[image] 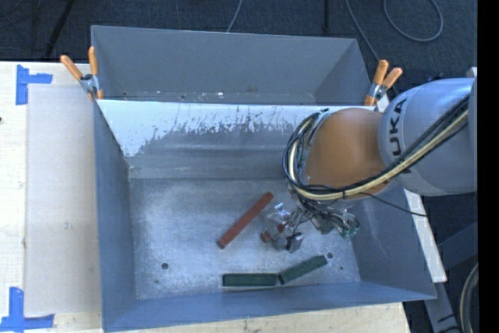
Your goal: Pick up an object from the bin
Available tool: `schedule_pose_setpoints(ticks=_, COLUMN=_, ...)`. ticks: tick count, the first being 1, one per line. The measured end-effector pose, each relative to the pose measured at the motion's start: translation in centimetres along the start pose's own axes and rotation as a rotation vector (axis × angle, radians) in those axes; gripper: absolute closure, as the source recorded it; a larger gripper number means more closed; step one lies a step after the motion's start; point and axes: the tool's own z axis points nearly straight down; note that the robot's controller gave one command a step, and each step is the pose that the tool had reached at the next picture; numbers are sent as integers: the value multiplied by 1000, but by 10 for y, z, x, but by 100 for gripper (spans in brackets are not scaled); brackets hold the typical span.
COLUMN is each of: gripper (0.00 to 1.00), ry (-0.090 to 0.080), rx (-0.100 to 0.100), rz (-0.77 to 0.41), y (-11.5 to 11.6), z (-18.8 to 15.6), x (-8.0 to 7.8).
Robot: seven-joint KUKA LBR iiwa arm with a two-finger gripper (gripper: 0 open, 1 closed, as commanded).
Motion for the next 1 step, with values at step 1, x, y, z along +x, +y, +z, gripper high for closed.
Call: schedule_pose_setpoints(ticks=1, gripper=100, ry=8, rx=1, rz=-179, y=20, z=1, x=-32)
